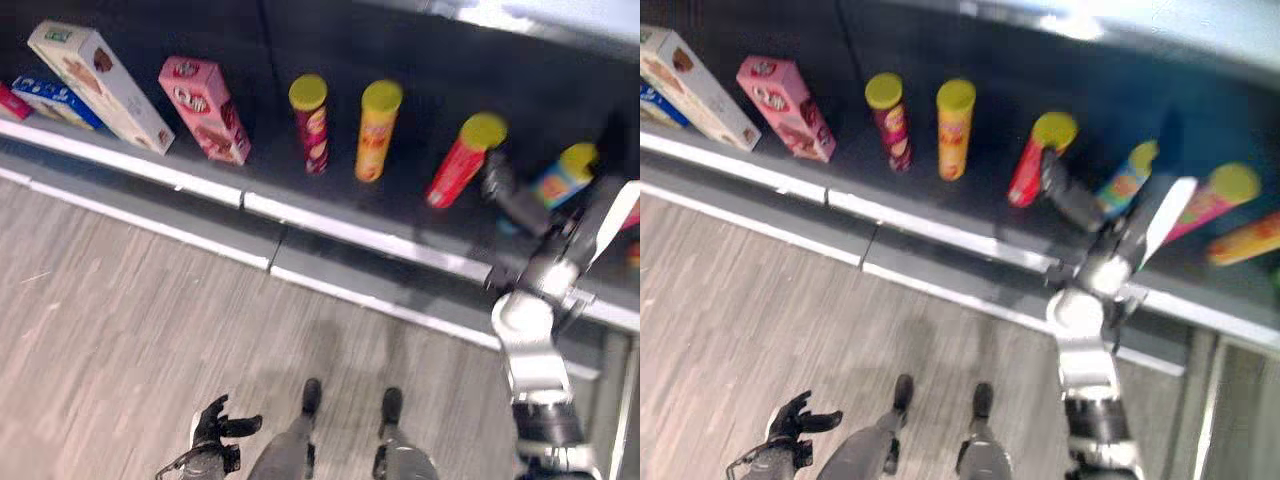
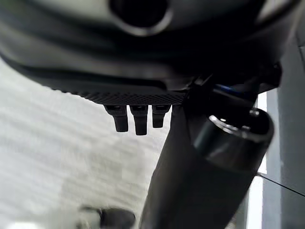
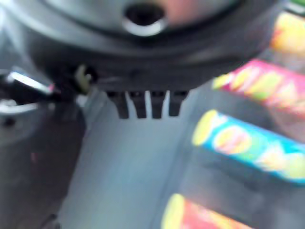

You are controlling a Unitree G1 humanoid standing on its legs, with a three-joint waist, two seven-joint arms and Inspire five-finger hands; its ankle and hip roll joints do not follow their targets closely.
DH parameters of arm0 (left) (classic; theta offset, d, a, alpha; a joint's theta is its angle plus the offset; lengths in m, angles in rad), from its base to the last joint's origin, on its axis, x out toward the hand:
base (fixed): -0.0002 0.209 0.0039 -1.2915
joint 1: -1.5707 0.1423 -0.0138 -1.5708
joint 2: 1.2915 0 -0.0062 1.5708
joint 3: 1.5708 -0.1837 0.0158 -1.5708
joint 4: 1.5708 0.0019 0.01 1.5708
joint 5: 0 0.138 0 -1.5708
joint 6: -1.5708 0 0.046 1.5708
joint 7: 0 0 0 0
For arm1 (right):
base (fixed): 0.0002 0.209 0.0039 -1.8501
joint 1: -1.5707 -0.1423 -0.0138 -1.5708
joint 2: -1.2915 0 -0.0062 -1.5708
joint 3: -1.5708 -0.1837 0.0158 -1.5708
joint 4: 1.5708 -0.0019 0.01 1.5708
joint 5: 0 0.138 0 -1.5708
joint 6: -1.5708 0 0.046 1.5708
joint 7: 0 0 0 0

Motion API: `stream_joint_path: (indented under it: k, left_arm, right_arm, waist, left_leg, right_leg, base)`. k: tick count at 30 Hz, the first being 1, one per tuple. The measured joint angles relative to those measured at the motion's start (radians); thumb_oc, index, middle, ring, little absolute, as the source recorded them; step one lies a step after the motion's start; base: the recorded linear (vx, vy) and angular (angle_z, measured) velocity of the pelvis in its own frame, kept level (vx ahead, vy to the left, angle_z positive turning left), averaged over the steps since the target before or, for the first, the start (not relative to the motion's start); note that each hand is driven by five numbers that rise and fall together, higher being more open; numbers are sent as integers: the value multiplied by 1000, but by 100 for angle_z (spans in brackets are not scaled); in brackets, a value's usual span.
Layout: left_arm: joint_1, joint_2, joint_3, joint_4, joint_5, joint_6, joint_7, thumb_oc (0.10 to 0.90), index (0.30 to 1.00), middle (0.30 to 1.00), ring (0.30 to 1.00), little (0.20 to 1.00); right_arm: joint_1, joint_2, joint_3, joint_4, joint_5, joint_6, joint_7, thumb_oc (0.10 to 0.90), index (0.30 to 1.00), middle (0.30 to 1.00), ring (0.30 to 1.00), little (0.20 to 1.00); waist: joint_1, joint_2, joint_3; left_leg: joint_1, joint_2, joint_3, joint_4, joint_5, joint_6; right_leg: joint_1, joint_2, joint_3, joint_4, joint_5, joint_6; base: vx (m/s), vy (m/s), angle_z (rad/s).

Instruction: Put the goods on the table back onto the shelves and tidy them up.

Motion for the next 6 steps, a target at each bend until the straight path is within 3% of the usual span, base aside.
stream_joint_path:
  k: [1,2,3,5,6]
  left_arm:
    - [13,-12,15,18,-1,2,-1,800,900,900,900,900]
    - [14,-26,62,80,-1,20,-14,800,900,900,900,900]
    - [54,-20,115,120,0,17,-44,800,900,900,900,900]
    - [77,-1,108,126,2,17,-93,800,900,900,900,900]
    - [97,7,82,107,22,17,-111,800,900,900,900,900]
  right_arm:
    - [107,30,-5,4,59,-16,44,800,900,900,900,900]
    - [307,8,3,94,262,-66,236,800,900,900,900,900]
    - [479,-34,56,276,440,-48,414,800,900,900,900,900]
    - [584,-123,71,370,490,-16,558,800,900,900,900,900]
    - [623,-191,73,389,411,12,609,800,900,900,900,900]
  waist:
    - [-19,-27,-56]
    - [-47,-52,-133]
    - [-63,-45,-212]
    - [-87,-35,-256]
    - [-92,-11,-254]
  left_leg:
    - [8,3,13,0,-10,8]
    - [53,6,31,0,-15,14]
    - [91,23,62,-4,-46,42]
    - [93,29,63,-5,-48,38]
    - [106,30,74,-5,-48,38]
  right_leg:
    - [0,3,12,0,-4,2]
    - [37,4,23,0,-7,6]
    - [67,16,38,-1,-18,6]
    - [66,19,37,-1,-20,6]
    - [67,21,40,-7,-22,3]
  base:
    - [94,-54,-46]
    - [84,-104,-69]
    - [86,-133,-58]
    - [57,-99,-24]
    - [17,-35,-10]
